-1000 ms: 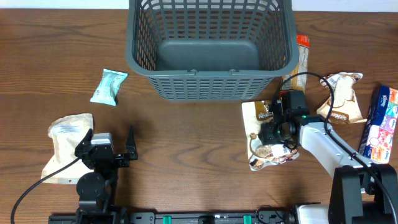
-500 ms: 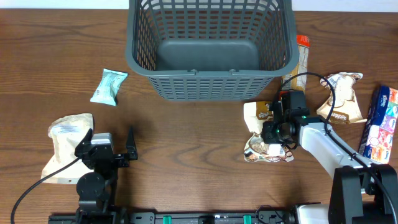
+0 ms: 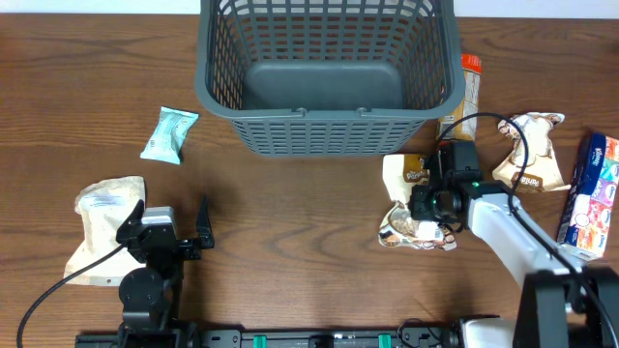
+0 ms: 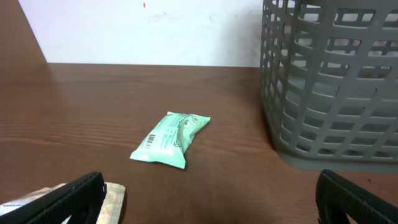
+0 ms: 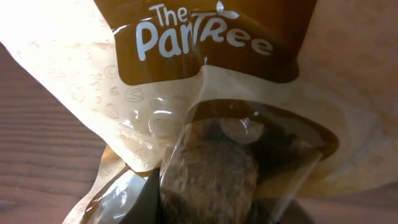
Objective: Pack container
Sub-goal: 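Lift the Pantree pouch with the right gripper toward the basket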
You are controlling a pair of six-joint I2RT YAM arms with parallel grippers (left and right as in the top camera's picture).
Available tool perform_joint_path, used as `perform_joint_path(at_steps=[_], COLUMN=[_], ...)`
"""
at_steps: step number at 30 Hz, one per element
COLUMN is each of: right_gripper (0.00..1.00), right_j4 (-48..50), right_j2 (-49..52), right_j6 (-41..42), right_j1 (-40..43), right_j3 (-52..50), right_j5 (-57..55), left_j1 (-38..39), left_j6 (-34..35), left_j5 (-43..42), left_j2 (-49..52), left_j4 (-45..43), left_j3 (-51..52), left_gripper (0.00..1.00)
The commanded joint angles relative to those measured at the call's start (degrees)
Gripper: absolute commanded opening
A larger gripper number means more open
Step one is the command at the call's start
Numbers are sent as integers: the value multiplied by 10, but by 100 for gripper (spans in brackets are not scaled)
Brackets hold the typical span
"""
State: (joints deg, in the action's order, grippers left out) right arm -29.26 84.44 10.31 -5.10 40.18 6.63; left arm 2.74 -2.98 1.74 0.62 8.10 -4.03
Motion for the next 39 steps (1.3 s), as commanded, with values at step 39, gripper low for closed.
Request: perform_joint_path(at_steps=[39], right_gripper=[1], right_j4=[-17], right_j2=[-242], right_j6=[46], right_j1=[76], right_j3=[231], right_j5=[-276], left_j1=[2], left_j6=[3], left_j5=[5], left_j2=[-4], left_j4=[4], left_j3=[17], left_gripper=[99])
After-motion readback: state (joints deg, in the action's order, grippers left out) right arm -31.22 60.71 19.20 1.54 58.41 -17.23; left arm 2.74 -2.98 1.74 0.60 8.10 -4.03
